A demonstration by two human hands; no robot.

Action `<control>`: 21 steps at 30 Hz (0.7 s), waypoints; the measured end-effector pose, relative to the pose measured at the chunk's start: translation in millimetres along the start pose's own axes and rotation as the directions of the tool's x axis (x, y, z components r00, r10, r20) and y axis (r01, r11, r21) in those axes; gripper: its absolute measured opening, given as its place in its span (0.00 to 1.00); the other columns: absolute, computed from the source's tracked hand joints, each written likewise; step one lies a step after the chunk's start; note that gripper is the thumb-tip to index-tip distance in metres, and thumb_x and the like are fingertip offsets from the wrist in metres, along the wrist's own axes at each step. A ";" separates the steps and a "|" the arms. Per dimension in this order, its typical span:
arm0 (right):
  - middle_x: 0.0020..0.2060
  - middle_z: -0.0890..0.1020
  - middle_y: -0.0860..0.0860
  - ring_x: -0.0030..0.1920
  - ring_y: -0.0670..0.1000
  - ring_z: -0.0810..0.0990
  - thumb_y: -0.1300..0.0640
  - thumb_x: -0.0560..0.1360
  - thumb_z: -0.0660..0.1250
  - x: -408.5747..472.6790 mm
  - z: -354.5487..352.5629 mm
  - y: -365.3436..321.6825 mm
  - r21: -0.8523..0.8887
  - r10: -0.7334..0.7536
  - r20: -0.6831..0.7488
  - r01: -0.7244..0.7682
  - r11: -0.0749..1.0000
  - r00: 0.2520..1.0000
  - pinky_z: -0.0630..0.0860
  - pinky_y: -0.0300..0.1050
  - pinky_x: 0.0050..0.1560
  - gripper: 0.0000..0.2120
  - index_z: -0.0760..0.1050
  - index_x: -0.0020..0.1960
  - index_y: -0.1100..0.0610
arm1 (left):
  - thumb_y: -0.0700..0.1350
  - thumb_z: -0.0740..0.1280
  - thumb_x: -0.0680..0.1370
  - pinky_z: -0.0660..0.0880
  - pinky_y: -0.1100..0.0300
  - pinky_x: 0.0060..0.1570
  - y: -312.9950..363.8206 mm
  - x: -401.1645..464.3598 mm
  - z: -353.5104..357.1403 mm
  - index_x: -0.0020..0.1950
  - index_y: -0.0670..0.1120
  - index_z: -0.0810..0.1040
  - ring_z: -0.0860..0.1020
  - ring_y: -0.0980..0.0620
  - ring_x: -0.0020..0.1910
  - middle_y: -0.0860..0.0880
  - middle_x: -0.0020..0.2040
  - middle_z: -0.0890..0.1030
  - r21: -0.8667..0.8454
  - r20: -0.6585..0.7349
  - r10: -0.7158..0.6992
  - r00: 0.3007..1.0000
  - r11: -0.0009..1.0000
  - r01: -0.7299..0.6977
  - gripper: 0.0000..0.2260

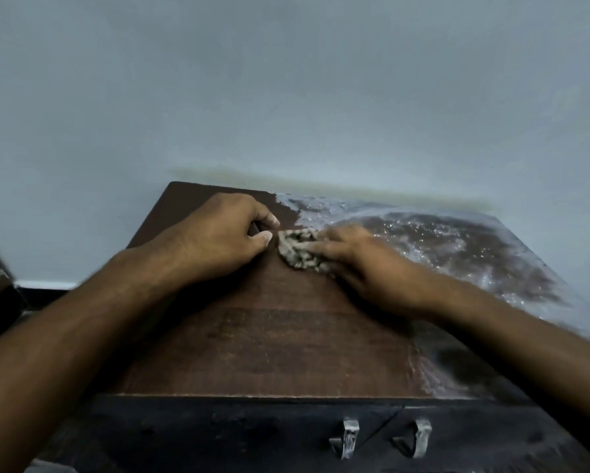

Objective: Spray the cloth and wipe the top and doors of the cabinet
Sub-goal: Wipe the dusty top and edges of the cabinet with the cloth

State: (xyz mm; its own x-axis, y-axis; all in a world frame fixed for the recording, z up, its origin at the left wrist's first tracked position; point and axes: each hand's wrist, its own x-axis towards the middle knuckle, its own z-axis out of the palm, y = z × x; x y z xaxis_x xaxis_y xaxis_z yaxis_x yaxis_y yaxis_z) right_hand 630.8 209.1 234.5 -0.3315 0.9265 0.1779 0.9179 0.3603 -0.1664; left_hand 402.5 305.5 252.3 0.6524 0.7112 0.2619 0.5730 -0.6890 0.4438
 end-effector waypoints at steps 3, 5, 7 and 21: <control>0.66 0.73 0.55 0.64 0.55 0.68 0.55 0.83 0.58 38.1 -2.5 16.1 -0.056 0.149 0.000 -0.149 0.987 0.989 0.66 0.47 0.64 0.20 0.67 0.75 0.49 | 0.45 0.69 0.77 0.64 0.75 0.39 -4.2 12.7 7.3 0.59 0.51 0.82 0.74 0.69 0.41 0.62 0.46 0.78 0.015 0.007 -0.002 1.000 1.000 0.001 0.11; 0.67 0.72 0.54 0.64 0.56 0.68 0.54 0.83 0.58 47.2 7.1 10.7 -0.035 0.118 -0.008 -0.118 0.992 0.993 0.65 0.47 0.64 0.20 0.67 0.74 0.49 | 0.44 0.69 0.77 0.64 0.76 0.40 -7.6 22.1 11.0 0.59 0.50 0.82 0.73 0.69 0.41 0.57 0.52 0.82 0.037 0.017 0.007 1.000 0.999 -0.007 0.11; 0.67 0.72 0.53 0.62 0.52 0.67 0.52 0.82 0.58 36.7 13.9 10.4 0.001 0.007 -0.022 -0.007 1.000 1.000 0.63 0.44 0.60 0.20 0.68 0.74 0.47 | 0.44 0.68 0.77 0.64 0.77 0.40 -13.0 29.7 11.1 0.58 0.51 0.83 0.74 0.69 0.41 0.56 0.53 0.83 0.045 0.023 0.011 1.000 0.999 -0.012 0.11; 0.65 0.73 0.56 0.63 0.59 0.69 0.55 0.83 0.58 85.8 8.3 64.9 -0.114 0.183 -0.024 -0.184 0.976 0.983 0.66 0.52 0.67 0.19 0.68 0.74 0.52 | 0.45 0.70 0.76 0.66 0.71 0.41 -32.0 48.4 3.4 0.58 0.50 0.82 0.74 0.67 0.42 0.57 0.50 0.79 0.095 -0.038 -0.020 0.999 0.995 0.023 0.11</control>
State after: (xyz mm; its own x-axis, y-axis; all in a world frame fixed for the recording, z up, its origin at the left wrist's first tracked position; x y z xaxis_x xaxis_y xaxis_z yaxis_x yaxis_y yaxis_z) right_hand 660.2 312.9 230.9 -0.1529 0.9740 0.1673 0.9820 0.1687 -0.0844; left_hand 417.4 361.5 247.9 0.6217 0.7294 0.2856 0.6323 -0.6825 0.3667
